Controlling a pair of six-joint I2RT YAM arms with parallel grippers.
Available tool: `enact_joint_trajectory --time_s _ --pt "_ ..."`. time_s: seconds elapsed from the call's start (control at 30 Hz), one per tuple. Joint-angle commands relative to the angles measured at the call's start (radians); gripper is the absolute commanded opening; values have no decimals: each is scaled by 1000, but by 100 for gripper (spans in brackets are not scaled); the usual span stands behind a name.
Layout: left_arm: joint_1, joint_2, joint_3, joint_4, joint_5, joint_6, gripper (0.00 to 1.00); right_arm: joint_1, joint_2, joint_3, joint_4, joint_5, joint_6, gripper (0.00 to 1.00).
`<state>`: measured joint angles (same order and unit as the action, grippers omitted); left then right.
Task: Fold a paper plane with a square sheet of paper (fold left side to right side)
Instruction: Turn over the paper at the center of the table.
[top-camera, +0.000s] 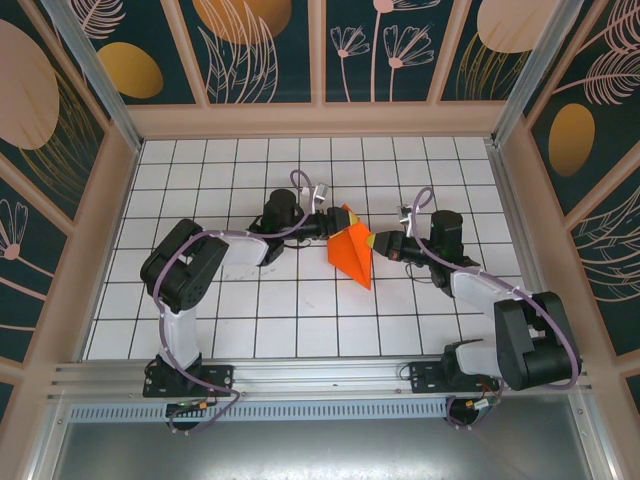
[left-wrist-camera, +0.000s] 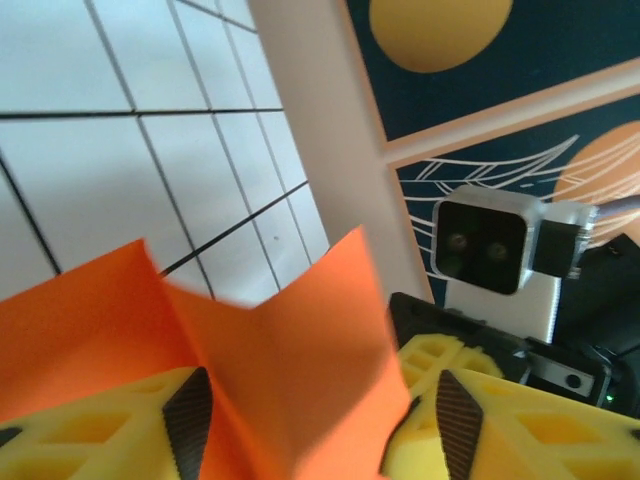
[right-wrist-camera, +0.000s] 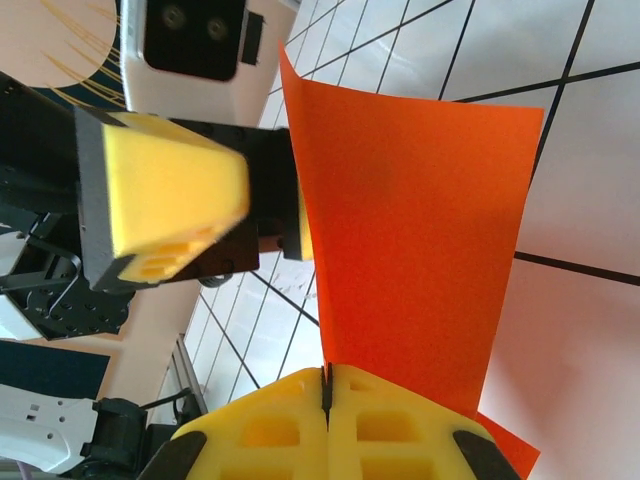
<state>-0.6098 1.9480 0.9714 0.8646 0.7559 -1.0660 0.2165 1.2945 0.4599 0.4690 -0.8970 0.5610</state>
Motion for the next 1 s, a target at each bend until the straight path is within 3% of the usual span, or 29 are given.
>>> enact_joint_trajectory --time_s 0.0,0.37,0.57,0.7,0.8,0.97 --pt "-3 7 20 94 31 -18 58 -7 -9 -14 48 -46 16 0" --pt "-4 -23 16 66 16 7 28 -21 -11 -25 60 -49 46 0" --pt "-4 -49 18 8 4 52 19 -44 -24 -33 64 -54 63 0" --pt "-4 -60 23 -21 -2 74 18 -49 -32 -29 36 -53 46 5" --pt "-3 -61 26 -17 1 75 32 -49 -26 -25 17 -59 31 4" --pt "-4 -61 21 36 25 52 40 -53 -7 -28 37 -64 57 3"
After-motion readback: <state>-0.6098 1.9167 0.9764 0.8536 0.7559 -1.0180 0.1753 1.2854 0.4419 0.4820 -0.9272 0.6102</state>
